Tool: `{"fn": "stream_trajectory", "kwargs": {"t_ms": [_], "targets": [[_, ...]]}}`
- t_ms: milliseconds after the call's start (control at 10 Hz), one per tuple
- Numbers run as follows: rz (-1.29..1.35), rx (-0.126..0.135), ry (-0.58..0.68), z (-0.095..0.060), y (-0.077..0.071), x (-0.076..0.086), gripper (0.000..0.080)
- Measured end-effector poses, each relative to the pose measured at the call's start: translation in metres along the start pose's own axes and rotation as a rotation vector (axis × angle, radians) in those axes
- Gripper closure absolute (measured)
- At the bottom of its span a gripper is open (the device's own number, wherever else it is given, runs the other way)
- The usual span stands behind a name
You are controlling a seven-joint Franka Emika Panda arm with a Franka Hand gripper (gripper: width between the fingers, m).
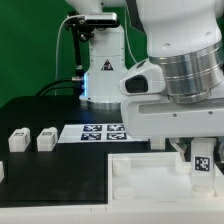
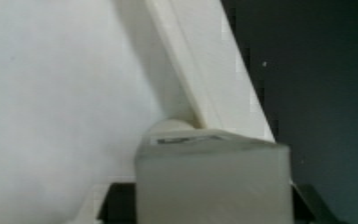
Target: Assemble one leg
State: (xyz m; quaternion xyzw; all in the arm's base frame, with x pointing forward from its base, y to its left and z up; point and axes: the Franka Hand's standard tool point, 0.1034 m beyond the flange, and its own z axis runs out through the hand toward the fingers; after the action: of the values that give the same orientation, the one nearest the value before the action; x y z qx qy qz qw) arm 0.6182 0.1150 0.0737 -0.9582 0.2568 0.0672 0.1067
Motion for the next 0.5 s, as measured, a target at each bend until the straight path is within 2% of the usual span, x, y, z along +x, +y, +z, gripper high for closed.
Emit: {"fn": "stream_trajectory", "kwargs": {"t_ms": [300,500], "targets": [[0.468,0.027,-0.020,0.0008,-0.0070,0.0035,0.0501],[0.797,0.084,-0.061,0.0015,-0.0075,0.0078,0.0502]]}}
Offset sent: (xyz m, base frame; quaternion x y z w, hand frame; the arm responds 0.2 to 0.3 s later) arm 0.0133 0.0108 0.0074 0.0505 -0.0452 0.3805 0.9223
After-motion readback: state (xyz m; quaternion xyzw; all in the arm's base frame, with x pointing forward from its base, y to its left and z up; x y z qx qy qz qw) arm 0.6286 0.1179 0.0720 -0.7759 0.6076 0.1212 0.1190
